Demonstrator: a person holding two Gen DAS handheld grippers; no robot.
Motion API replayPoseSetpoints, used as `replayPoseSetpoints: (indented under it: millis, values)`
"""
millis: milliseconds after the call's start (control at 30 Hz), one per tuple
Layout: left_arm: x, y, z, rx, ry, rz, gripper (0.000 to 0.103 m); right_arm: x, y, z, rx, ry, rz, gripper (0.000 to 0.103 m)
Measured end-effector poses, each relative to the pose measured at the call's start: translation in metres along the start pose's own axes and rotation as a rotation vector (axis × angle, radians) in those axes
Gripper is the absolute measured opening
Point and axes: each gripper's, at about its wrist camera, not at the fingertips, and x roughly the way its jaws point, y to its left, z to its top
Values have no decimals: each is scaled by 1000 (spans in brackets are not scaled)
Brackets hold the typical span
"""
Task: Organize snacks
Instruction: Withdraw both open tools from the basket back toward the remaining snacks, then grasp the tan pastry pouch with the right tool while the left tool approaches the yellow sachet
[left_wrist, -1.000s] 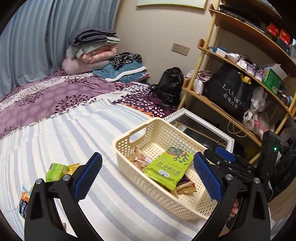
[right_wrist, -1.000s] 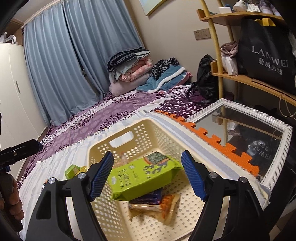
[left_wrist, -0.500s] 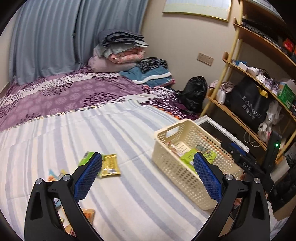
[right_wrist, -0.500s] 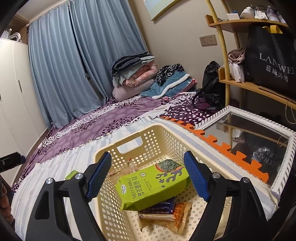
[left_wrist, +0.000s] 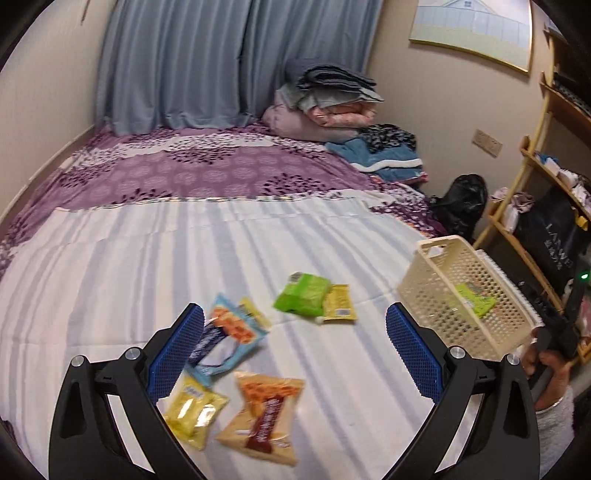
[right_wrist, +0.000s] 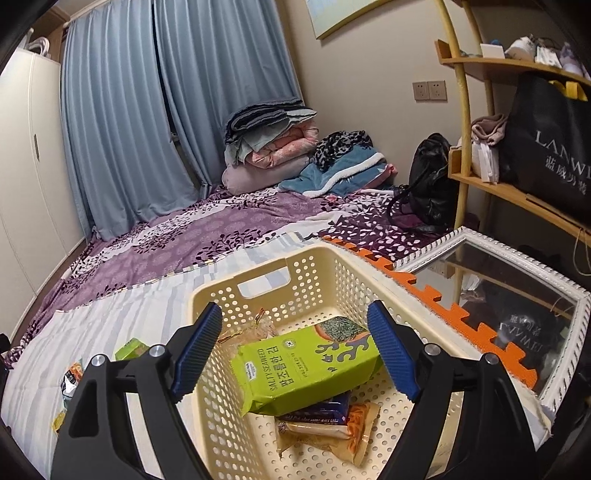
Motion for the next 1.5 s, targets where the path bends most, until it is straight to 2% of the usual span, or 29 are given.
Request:
replayPoseSetpoints:
  millis: [233, 433, 733, 933, 1133, 1500]
  values:
    - [-1, 45, -19, -71, 23, 51, 100, -11, 40, -6, -50, 17, 58, 86]
    - [2, 63, -33, -66, 33, 98, 100, -13, 88, -20, -129, 67, 141, 86]
    - [8, 87, -54, -79, 70, 145, 100, 1, 168, -73, -234, 278, 332, 86]
    - [11, 102, -67, -83, 91, 181, 100, 7, 215, -113, -302, 399, 422, 86]
    - [13, 113, -79, -94, 114, 199, 100, 13, 249, -135, -340, 479, 473, 86]
    - [9, 129, -87, -128, 118, 215, 100, 40, 288, -162, -340, 610, 483, 86]
